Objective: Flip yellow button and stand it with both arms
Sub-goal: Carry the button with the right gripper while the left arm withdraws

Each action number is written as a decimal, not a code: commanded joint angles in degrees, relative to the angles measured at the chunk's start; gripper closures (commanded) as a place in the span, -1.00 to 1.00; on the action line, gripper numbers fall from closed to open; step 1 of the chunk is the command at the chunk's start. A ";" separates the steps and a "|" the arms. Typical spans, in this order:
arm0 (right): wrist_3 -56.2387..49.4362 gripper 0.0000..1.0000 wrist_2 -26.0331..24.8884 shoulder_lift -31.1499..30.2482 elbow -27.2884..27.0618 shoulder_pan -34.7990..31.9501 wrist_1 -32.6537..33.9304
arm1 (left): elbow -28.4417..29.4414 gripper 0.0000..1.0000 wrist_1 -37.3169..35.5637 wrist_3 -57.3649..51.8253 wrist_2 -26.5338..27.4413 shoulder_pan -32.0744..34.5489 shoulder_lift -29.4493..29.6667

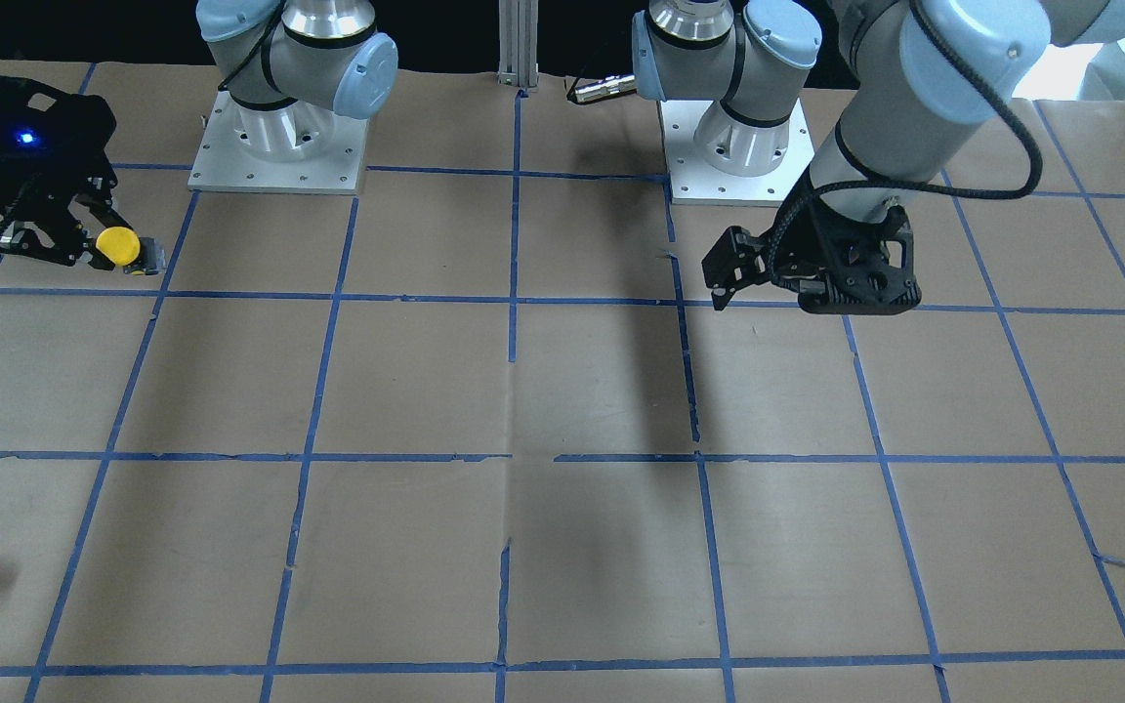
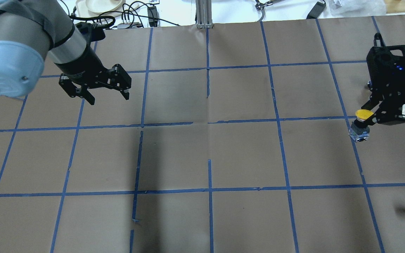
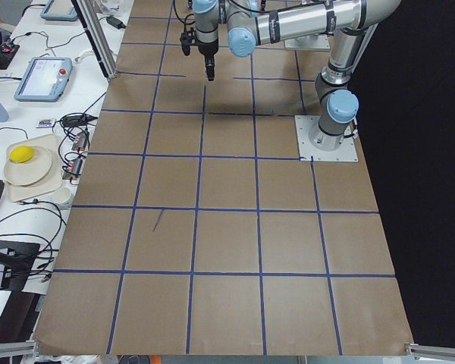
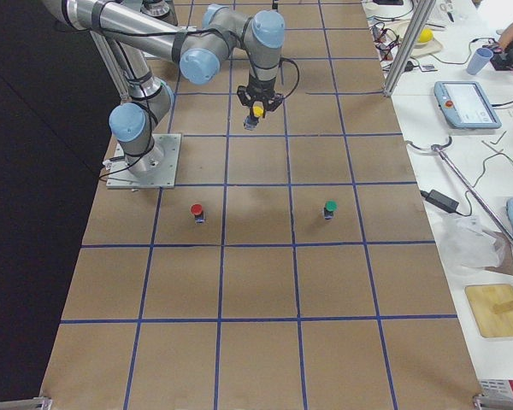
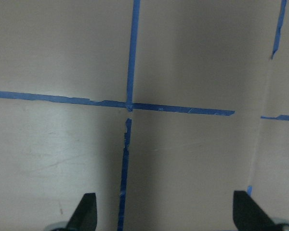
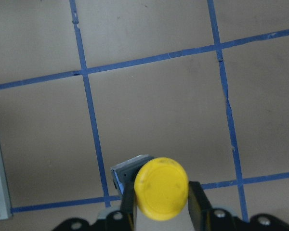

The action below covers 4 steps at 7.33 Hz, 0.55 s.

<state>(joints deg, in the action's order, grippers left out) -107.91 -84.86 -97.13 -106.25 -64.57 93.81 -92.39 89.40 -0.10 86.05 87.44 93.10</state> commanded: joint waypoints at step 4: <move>-36.43 0.50 0.66 3.16 -6.42 13.22 14.19 | 9.77 -1.00 8.08 -5.97 1.40 0.37 -0.01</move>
<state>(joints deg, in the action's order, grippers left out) -135.37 -84.38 -95.89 -112.00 -54.03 105.53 -82.90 97.98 -5.88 87.25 87.68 93.93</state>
